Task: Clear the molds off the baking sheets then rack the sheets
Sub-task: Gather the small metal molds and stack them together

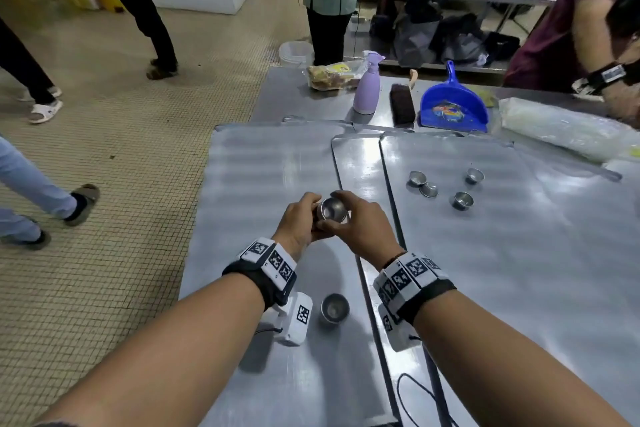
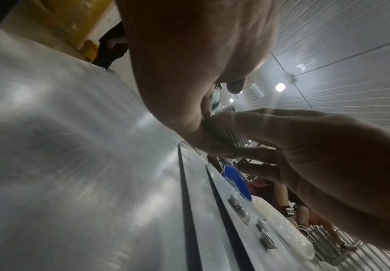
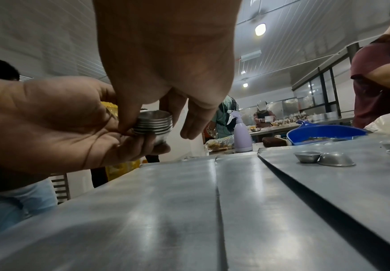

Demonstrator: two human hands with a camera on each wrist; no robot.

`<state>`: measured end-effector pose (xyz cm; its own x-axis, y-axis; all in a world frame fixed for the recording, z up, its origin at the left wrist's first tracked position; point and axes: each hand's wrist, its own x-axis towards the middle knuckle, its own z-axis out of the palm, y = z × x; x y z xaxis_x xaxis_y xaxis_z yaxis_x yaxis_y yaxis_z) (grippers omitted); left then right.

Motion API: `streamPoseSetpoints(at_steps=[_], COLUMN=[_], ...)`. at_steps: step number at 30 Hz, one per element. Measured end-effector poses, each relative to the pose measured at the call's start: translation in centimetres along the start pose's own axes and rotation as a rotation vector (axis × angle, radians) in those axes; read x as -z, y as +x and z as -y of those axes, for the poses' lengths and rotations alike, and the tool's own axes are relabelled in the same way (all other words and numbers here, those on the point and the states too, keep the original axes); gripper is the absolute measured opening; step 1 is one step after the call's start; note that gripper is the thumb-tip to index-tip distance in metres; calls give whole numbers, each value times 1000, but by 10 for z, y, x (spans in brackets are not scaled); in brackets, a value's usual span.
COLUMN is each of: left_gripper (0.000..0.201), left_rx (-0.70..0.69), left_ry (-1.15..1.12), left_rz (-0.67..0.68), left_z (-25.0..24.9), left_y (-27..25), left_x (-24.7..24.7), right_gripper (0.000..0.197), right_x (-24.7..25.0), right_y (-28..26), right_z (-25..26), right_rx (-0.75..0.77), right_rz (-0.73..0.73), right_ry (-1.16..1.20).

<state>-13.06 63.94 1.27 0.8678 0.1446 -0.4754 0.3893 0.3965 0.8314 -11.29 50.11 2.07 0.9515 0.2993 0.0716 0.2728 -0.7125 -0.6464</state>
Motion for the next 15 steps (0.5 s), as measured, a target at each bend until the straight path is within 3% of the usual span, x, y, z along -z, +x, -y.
streamPoseSetpoints(at_steps=[5,8,11,15], left_gripper=[28,14,8,4], left_rx=[-28,-58,-138,-202], left_ry=[49,132,365,542], left_rz=[-30,-41,-69,-110], left_z=[-4,-6,2,23], left_y=[-5,-5,-1,4], left_x=[-19,-36,-60,-103], right_gripper=[77,61,41,38], right_x=[27,51,79,123], right_y=[-11,-11,-7,0], right_z=[-24,-60,-111,-180], right_rx=[16,-30,-95,-178], right_rz=[76,126,100,40], right_ry=[139,121,25,-114])
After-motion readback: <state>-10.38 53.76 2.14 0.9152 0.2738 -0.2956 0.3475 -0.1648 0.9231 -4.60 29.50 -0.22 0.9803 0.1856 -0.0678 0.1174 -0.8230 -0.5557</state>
